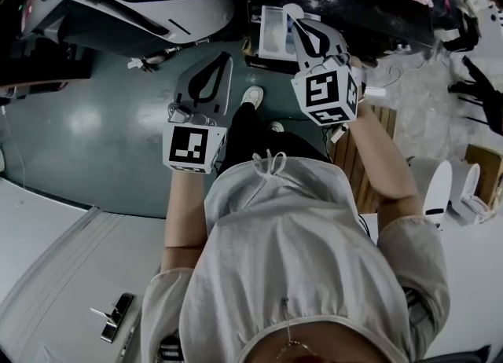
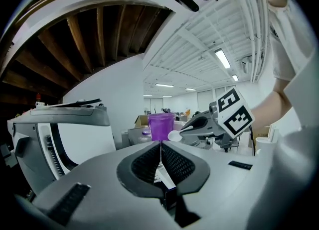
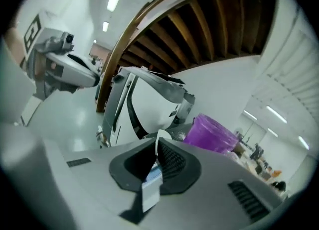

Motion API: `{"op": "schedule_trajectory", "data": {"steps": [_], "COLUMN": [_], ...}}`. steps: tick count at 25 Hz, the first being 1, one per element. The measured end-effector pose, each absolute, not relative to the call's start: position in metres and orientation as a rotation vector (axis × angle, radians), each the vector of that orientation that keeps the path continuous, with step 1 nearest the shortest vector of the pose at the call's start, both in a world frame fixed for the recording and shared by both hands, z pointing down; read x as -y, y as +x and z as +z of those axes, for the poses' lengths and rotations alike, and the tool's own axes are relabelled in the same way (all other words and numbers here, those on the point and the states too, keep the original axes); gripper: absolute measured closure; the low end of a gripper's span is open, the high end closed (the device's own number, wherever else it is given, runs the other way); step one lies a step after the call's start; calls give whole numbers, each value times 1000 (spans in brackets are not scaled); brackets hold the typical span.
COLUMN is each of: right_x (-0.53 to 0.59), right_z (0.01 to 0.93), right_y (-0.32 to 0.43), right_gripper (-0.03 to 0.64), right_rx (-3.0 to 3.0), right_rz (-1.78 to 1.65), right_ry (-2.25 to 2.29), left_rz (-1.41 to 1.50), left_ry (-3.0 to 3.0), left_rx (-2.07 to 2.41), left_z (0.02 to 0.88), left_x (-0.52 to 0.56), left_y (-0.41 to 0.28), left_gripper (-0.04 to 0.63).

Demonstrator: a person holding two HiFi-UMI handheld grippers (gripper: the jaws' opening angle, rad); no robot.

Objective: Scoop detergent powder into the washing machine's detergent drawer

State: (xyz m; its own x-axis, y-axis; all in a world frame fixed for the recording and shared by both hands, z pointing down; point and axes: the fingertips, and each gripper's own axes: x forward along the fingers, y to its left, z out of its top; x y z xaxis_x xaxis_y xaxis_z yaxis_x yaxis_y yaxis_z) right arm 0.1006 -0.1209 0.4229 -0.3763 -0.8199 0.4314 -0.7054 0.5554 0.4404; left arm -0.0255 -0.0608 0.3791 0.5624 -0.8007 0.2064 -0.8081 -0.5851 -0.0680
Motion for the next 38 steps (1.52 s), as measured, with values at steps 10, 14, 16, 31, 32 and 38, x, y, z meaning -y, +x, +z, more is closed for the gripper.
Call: {"op": "schedule_trajectory", "data": {"steps": [10, 14, 16, 31, 32, 38], "right_x": [118, 121, 123, 142, 143, 147], "right_z": [356, 335, 327, 292, 292, 293], "right_y": [131, 150, 158, 197, 197, 199], "right_gripper": [607, 607, 607, 609, 609, 609], "right_rx": [2408, 2429, 2425, 2457, 2456, 2454], "right_rz": [101, 106, 79, -39, -46, -25], "right_ry": [1505, 1592, 1622, 1757, 1750, 1743], "left_rz": [357, 326, 305, 287, 283, 266], "left_ry": [2837, 2903, 2908, 2954, 2948, 2923], "left_rx": [1368, 1360, 1355, 1351, 1351, 1363], "left_z": [339, 319, 309, 276, 275, 272], "left_x": [87, 104, 111, 156, 158, 161], "left_y": [-4, 9, 13, 36, 37, 38], "left_gripper": [569, 569, 569, 569, 569, 569]}}
